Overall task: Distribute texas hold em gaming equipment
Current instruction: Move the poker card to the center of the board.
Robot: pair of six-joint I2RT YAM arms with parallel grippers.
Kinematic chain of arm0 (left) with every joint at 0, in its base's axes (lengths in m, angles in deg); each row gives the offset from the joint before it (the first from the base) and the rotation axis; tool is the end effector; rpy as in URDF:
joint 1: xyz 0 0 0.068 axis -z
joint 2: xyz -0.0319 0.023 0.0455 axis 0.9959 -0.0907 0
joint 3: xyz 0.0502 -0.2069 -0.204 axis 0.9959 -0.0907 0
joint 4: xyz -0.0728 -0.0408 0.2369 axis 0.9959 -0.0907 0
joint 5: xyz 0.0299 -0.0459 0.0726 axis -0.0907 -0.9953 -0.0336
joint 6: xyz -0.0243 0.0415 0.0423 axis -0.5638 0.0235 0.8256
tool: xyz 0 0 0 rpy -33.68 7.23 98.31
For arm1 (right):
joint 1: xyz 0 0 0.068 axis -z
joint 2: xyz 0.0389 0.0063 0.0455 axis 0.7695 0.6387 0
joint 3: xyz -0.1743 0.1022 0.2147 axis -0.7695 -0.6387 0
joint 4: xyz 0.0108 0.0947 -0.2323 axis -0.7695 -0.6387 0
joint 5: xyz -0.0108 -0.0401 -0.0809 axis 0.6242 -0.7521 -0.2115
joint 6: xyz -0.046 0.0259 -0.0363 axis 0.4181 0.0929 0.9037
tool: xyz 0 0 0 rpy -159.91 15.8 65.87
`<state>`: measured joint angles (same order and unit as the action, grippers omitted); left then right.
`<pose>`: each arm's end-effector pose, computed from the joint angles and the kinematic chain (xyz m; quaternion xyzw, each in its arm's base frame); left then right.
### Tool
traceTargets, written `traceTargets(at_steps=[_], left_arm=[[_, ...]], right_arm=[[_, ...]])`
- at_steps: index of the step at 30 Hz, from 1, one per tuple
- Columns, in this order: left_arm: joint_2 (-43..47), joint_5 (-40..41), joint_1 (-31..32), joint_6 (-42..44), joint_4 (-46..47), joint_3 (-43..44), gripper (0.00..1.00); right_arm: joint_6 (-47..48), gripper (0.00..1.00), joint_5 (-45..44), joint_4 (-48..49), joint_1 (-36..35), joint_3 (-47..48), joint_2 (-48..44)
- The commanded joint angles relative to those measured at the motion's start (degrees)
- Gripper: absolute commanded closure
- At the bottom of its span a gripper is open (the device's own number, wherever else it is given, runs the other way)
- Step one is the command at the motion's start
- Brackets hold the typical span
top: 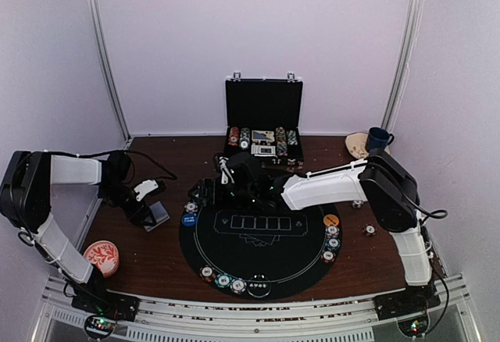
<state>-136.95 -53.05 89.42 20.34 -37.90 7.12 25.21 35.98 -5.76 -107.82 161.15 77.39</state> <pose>0.2677 -0.0377 0.1674 0.3638 0.9092 -0.1217 0.1618 0.2712 0.4477 0.2048 -0.1629 0.8202 0.4802 0.2649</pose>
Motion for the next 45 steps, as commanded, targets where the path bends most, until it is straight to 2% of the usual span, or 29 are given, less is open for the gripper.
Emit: traceTargets(at_steps=[1, 11, 20, 28, 36, 40, 45], left_arm=[[1.36, -1.69, 0.37, 1.15, -0.47, -0.63, 0.69], [2.99, -3.68, 0.39, 1.02, -0.91, 0.36, 0.69], [2.72, -0.17, 0.37, -1.10, -0.90, 0.83, 0.62], [0.39, 0.45, 0.38, -2.80, -0.09, 0.61, 0.62], [-0.32, -0.83, 0.48, -3.21, -0.17, 0.65, 0.46], [-1.03, -0.53, 0.70, -3.67, -0.16, 0.56, 0.27], [-1.64, 0.07, 0.92, -4.07, 0.18, 0.14, 0.16]], right_arm=[[-1.70, 0.06, 2.05, 2.21, -0.47, 3.12, 1.45], [-1.19, 0.06, 3.03, 2.45, -0.80, 2.90, 1.56], [0.31, 0.06, 1.58, 1.07, -0.94, 2.79, 0.70], [1.74, 0.06, 0.38, -0.58, -1.36, 2.37, -0.10], [2.93, 0.06, -1.17, -2.43, -1.31, 2.79, -0.63], [3.09, 0.06, -1.45, -2.69, -1.28, 2.97, -0.89], [3.43, 0.06, -1.86, -3.12, -1.44, 2.79, -1.38]])
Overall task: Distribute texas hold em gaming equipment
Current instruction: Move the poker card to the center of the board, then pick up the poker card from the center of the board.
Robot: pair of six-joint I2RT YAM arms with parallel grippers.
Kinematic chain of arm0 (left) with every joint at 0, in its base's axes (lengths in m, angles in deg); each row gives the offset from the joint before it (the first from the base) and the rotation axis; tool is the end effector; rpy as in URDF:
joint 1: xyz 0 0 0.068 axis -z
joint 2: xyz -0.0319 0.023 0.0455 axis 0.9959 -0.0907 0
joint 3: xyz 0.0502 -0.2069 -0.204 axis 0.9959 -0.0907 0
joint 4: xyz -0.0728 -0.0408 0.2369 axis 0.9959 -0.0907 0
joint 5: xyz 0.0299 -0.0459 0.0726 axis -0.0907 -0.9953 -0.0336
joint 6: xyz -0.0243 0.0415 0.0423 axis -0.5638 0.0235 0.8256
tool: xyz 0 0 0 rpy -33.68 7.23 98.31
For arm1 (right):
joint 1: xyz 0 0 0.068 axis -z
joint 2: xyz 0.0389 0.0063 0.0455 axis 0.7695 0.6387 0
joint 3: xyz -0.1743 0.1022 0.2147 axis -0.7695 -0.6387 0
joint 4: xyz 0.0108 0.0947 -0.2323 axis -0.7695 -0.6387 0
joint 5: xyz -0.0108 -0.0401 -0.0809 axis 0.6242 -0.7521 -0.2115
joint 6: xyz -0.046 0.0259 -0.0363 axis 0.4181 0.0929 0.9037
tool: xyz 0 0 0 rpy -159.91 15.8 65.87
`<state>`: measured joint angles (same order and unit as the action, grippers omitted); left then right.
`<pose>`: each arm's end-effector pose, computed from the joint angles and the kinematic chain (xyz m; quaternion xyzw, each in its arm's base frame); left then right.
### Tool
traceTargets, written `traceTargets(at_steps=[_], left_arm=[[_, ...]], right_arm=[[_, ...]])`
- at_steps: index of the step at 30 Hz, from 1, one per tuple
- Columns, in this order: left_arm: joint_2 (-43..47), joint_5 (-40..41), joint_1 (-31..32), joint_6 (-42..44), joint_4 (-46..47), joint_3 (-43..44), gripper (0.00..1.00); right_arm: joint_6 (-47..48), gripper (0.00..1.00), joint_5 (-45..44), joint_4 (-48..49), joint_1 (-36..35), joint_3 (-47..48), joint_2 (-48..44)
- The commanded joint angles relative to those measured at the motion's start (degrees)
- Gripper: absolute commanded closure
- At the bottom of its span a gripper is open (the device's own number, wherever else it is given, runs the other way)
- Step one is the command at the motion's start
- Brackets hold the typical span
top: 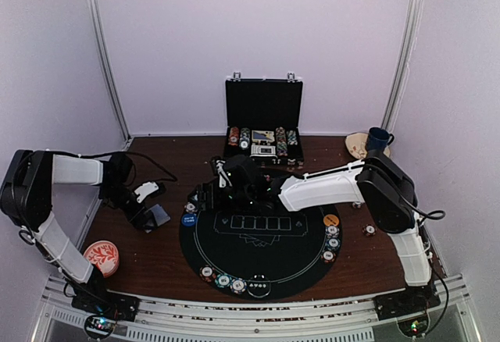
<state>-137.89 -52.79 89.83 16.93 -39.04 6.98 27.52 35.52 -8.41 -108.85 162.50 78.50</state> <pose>0.2654 -0.0392 0.1621 0.3375 0.9219 -0.1298 0.1388 0.2649 0.4546 0.1978 -0.1843 0.8271 0.4625 0.2606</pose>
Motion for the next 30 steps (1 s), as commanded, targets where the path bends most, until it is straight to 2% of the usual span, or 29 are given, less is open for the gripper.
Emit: traceTargets(at_steps=[1, 5, 14, 30], left_arm=[[-0.69, 0.17, 0.54, -0.88, 1.66, 0.14, 0.16], [-1.08, 0.54, 0.80, -1.32, 2.17, -0.19, 0.10], [-2.18, 5.15, 2.16, -1.75, 4.82, -1.83, 0.09], [-4.06, 2.78, 2.92, 3.84, 2.34, -1.37, 0.25]], right_arm=[[1.23, 0.06, -1.39, -0.53, -0.36, 1.37, -2.54], [1.43, 0.06, -1.61, -0.58, -0.36, 1.34, -2.75], [1.80, 0.06, -1.92, -1.08, -0.39, 1.45, -2.90], [3.01, 0.07, -2.56, -2.73, -0.40, 1.78, -3.78]])
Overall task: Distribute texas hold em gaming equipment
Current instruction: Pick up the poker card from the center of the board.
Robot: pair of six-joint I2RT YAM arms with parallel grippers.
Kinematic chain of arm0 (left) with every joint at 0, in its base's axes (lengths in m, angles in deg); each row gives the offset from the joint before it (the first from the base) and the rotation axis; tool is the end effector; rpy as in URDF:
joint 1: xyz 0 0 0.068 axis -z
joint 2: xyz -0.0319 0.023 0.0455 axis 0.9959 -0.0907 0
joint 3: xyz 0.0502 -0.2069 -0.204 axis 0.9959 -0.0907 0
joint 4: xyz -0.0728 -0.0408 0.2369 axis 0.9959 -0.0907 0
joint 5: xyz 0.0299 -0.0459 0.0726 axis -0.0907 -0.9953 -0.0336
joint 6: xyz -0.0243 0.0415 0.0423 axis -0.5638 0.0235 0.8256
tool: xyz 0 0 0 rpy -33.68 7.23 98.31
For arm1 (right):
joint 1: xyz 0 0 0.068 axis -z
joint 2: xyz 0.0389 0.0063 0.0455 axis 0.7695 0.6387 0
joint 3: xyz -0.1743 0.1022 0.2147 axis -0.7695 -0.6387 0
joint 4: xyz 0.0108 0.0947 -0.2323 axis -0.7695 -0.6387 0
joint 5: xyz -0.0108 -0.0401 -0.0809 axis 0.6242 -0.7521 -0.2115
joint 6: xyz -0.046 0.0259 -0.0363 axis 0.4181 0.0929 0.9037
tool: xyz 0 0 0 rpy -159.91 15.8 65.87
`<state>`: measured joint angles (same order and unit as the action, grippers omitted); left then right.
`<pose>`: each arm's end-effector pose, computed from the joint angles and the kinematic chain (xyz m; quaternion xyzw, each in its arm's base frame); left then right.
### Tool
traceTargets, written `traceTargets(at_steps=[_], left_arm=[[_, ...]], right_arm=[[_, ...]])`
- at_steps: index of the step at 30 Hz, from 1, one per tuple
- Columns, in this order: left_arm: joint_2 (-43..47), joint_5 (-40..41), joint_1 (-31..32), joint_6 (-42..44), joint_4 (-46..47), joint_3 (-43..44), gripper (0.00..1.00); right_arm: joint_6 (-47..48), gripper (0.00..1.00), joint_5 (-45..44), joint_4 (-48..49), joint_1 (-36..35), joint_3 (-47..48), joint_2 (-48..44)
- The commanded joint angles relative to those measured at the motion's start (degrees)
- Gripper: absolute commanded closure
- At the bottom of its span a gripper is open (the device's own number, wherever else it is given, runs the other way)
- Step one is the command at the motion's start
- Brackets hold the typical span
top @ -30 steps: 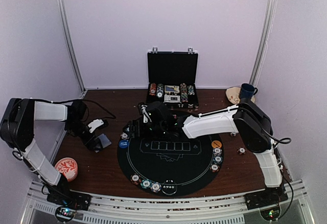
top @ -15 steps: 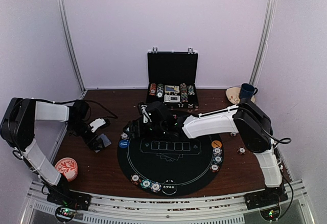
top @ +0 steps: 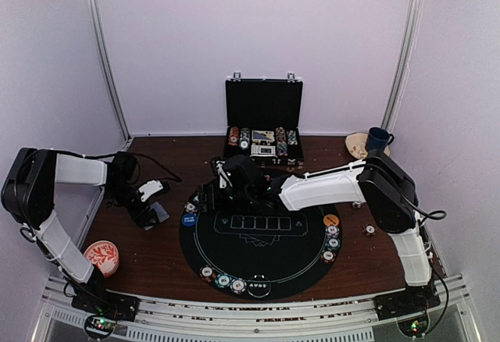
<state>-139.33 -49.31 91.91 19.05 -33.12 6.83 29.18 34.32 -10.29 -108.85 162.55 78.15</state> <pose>0.2770 -0.0475 0.1573 0.3727 0.9081 -0.0910 0.1679 0.2647 0.4523 0.1975 -0.1910 0.8330 0.4455 0.2667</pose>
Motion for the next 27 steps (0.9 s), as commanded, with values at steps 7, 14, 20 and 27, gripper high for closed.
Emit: traceTargets(at_steps=[7, 14, 20, 27], left_arm=[[-2.81, -1.34, 1.24, 3.53, -4.50, -1.84, 0.39], [-2.47, 0.47, 1.24, 3.23, -4.52, -1.54, 0.14], [-1.67, 3.01, 1.24, 2.69, -4.59, -1.54, 0.08], [-0.42, 4.95, 1.15, 3.42, -6.34, -2.10, 0.04]], right_arm=[[1.47, 0.08, -1.49, -1.07, -0.35, 1.90, -3.42], [1.39, 0.08, -1.36, -1.12, -0.35, 1.84, -3.38], [1.48, 0.08, -1.21, -0.84, -0.38, 1.50, -3.25], [1.60, 0.08, -1.20, -0.73, -0.37, 0.89, -3.73]])
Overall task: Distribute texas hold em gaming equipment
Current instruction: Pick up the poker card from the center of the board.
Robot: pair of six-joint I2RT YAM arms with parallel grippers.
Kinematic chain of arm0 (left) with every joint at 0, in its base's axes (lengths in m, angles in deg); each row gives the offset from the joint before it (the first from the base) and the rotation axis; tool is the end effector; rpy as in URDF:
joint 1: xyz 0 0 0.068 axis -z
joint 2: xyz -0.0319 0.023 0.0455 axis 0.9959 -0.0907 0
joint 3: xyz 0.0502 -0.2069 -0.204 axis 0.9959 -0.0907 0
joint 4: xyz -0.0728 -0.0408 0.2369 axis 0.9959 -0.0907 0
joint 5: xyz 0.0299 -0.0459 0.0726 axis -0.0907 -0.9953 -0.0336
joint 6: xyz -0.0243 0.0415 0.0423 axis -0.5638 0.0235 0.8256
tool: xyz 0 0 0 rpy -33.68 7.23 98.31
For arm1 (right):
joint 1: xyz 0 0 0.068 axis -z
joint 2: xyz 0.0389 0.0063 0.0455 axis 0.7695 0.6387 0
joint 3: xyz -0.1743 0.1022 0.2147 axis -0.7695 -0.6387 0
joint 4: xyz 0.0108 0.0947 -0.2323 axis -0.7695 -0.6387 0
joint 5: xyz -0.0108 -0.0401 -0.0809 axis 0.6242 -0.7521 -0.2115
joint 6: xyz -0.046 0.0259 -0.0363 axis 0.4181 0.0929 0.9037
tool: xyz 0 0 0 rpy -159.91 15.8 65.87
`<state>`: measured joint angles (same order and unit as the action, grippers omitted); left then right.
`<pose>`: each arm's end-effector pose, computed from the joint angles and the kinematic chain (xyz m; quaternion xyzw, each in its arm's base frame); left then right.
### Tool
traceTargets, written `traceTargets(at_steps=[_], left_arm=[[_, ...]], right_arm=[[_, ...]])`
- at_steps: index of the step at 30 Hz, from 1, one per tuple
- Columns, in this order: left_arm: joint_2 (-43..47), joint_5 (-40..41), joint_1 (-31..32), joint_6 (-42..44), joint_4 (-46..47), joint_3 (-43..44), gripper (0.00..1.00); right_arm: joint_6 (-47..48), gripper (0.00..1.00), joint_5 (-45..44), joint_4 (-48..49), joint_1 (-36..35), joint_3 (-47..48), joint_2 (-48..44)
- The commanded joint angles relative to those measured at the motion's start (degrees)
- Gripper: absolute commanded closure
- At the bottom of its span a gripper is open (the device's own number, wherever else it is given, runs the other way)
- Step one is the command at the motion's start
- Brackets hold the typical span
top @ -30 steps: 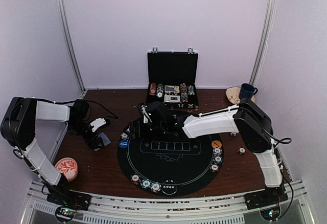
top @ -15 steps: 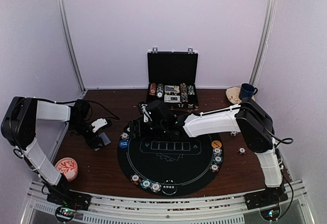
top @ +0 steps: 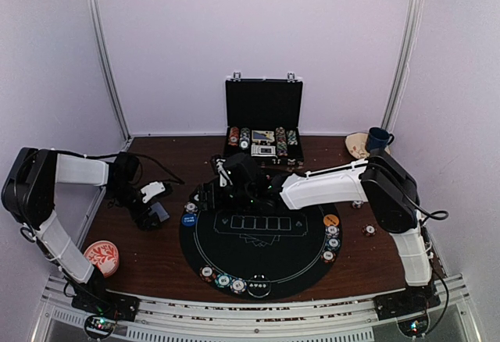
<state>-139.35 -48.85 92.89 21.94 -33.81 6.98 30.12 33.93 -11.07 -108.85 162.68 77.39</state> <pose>0.2754 -0.0518 0.1573 0.4025 0.8966 -0.0857 0.1638 0.2641 0.4508 0.2034 -0.1961 0.8315 0.4421 0.2732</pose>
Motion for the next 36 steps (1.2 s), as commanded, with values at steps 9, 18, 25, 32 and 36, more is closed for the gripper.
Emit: traceTargets(at_steps=[9, 18, 25, 32, 36], left_arm=[[0.31, 5.63, -0.89, 1.50, -7.32, -2.42, 0.03], [-2.68, 6.96, -0.89, 3.48, -7.61, -2.22, 0.19], [-4.14, 7.91, -0.90, 5.55, -10.31, -1.32, 0.34], [-6.03, 9.75, -0.91, 5.81, -10.84, -1.12, 0.40], [-7.14, 10.68, -0.96, 6.18, -10.77, -1.37, 0.18]], right_arm=[[0.88, 0.08, -0.80, 0.16, -0.36, 0.38, -3.45], [0.84, 0.08, -0.79, 0.09, -0.39, 0.03, -3.88], [1.08, 0.08, -1.05, -0.08, -0.36, -0.23, -4.32], [1.27, 0.08, -0.86, -0.53, -0.39, 0.26, -3.94], [1.48, 0.08, -0.81, -1.06, -0.34, 0.85, -3.72]])
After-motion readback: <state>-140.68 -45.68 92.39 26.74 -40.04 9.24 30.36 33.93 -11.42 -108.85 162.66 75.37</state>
